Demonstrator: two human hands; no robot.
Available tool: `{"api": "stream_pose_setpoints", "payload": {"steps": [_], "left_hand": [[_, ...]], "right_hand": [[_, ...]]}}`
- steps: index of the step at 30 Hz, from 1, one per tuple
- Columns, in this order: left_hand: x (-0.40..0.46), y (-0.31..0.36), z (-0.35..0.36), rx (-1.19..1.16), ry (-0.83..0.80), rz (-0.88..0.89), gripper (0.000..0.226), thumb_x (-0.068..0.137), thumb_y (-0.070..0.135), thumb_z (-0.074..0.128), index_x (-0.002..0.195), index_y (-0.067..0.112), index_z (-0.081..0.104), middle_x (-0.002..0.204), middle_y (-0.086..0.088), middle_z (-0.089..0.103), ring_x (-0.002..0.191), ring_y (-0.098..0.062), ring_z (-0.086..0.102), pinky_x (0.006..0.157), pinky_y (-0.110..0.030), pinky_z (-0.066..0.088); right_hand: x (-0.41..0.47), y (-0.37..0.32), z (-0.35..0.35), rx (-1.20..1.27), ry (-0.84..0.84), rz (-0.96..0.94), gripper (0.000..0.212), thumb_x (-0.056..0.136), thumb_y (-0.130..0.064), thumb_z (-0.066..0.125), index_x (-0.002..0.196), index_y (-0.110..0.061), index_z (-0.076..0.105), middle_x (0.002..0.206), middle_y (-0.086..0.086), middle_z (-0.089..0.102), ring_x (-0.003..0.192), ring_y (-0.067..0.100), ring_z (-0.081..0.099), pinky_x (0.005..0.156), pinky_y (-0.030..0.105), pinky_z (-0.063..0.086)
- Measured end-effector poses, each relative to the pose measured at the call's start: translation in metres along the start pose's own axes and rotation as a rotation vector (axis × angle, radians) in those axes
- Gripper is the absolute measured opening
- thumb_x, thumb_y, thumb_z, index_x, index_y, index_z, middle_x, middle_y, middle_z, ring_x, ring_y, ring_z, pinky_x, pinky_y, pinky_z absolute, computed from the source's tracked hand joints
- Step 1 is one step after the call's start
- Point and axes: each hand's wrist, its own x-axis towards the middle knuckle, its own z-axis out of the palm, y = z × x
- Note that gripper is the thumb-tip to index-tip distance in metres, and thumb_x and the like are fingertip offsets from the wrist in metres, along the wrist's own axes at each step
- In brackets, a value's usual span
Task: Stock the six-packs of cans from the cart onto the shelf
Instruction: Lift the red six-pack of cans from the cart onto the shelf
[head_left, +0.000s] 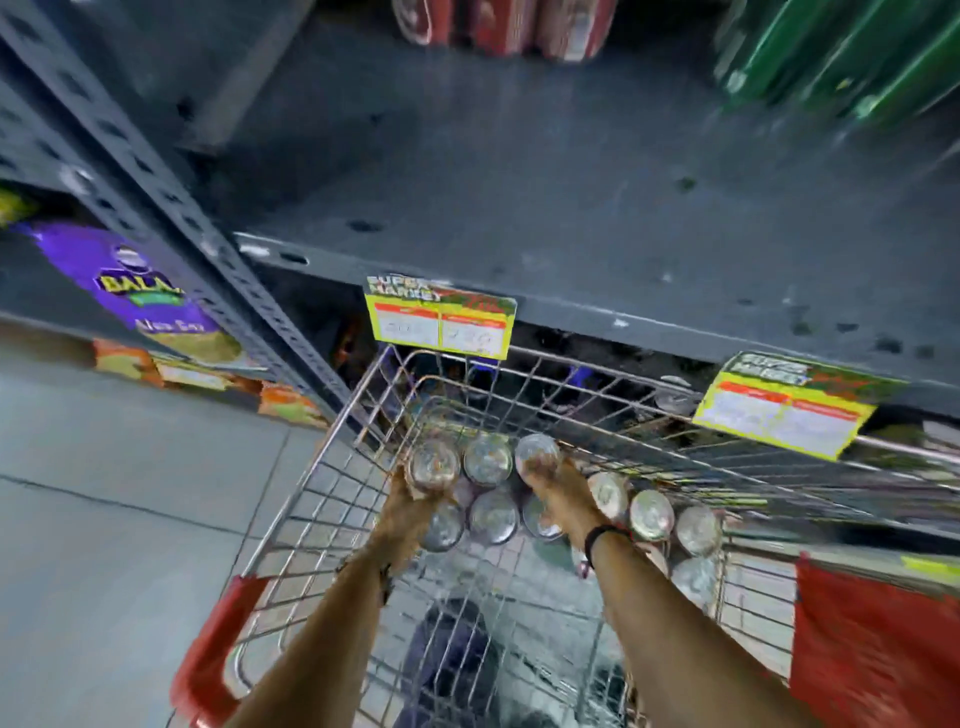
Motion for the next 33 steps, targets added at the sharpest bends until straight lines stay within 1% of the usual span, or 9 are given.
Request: {"api": "stream_pose_setpoints", "payload": {"steps": [2,6,13,17,20,25,27,30,33], "left_hand": [[0.002,-0.002,-0.001,-0.101,-0.094,-0.067,0.077,0.083,0.01,0.056,0.14,0.028,0.007,0.128,-0.007,0.051,0.1,-0.021,0.054,0.103,-0.053,0.029],[-0.001,0.003,0.003,-0.184,-0.065,-0.059,0.058,0.084,0.006,0.052,0.134,0.019,0.026,0.135,-0.017,0.044,0.119,-0.031,0.044,0.107,-0.059,0.028],[-0.042,0.028,0.0,-0.243,-0.012,-0.06,0.05,0.084,0.006,0.051,0.131,0.015,0.034,0.133,-0.022,0.047,0.12,-0.037,0.046,0.101,-0.055,0.038],[-0.09,0.058,-0.005,-0.245,0.001,0.034,0.043,0.085,0.006,0.051,0.127,0.009,0.04,0.119,-0.017,0.056,0.106,-0.034,0.055,0.092,-0.049,0.048],[-0.13,0.083,-0.008,-0.172,0.006,0.172,0.038,0.087,0.008,0.049,0.124,0.0,0.043,0.095,-0.013,0.059,0.076,-0.023,0.056,0.068,-0.033,0.051],[-0.182,0.129,-0.024,-0.154,0.031,0.279,0.025,0.083,0.015,0.059,0.104,0.002,0.054,0.069,-0.01,0.063,0.056,-0.018,0.061,0.061,-0.032,0.051],[-0.197,0.151,-0.03,-0.103,0.088,0.367,0.034,0.082,0.015,0.06,0.11,-0.002,0.051,0.07,-0.008,0.056,0.059,-0.019,0.057,0.064,-0.032,0.049],[-0.217,0.188,-0.037,-0.026,0.141,0.505,0.009,0.083,0.02,0.058,0.082,0.012,0.056,0.056,0.003,0.062,0.046,-0.009,0.059,0.04,-0.02,0.049],[-0.229,0.23,-0.044,0.106,0.151,0.541,0.02,0.083,0.04,0.054,0.073,0.022,0.053,0.074,0.002,0.06,0.064,-0.018,0.059,0.045,-0.033,0.051]], "right_hand": [[0.006,-0.005,-0.004,-0.046,-0.077,0.048,0.061,0.085,-0.036,0.057,0.13,-0.005,0.031,0.132,0.015,0.047,0.119,0.032,0.048,0.091,0.037,0.045],[0.005,-0.01,-0.003,-0.077,-0.053,0.063,0.066,0.086,-0.036,0.056,0.136,-0.007,0.023,0.14,0.017,0.042,0.121,0.033,0.047,0.092,0.038,0.042],[-0.042,-0.02,-0.018,-0.22,0.098,-0.217,0.054,0.087,-0.042,0.051,0.124,-0.005,0.038,0.077,-0.001,0.057,0.061,0.004,0.05,0.053,0.024,0.045],[-0.092,-0.037,-0.041,-0.198,0.161,-0.345,0.034,0.086,-0.04,0.052,0.107,-0.013,0.046,0.078,-0.003,0.056,0.07,0.014,0.056,0.057,0.026,0.041],[-0.136,-0.059,-0.058,-0.228,0.226,-0.417,0.036,0.086,-0.04,0.052,0.104,-0.009,0.046,0.072,-0.004,0.053,0.075,0.023,0.054,0.054,0.027,0.037],[-0.203,-0.1,-0.085,-0.232,0.37,-0.577,0.048,0.084,-0.039,0.056,0.118,-0.009,0.04,0.106,0.016,0.065,0.102,0.035,0.06,0.081,0.038,0.046],[-0.224,-0.12,-0.094,-0.262,0.418,-0.623,0.049,0.084,-0.041,0.055,0.119,-0.01,0.039,0.11,0.017,0.065,0.106,0.035,0.058,0.081,0.038,0.045],[-0.247,-0.156,-0.108,-0.28,0.463,-0.666,0.047,0.085,-0.043,0.051,0.119,-0.012,0.04,0.113,0.018,0.062,0.107,0.037,0.056,0.075,0.037,0.04],[-0.252,-0.199,-0.119,-0.24,0.472,-0.715,0.043,0.085,-0.044,0.049,0.115,-0.014,0.045,0.111,0.016,0.062,0.102,0.036,0.056,0.075,0.038,0.042]]}}
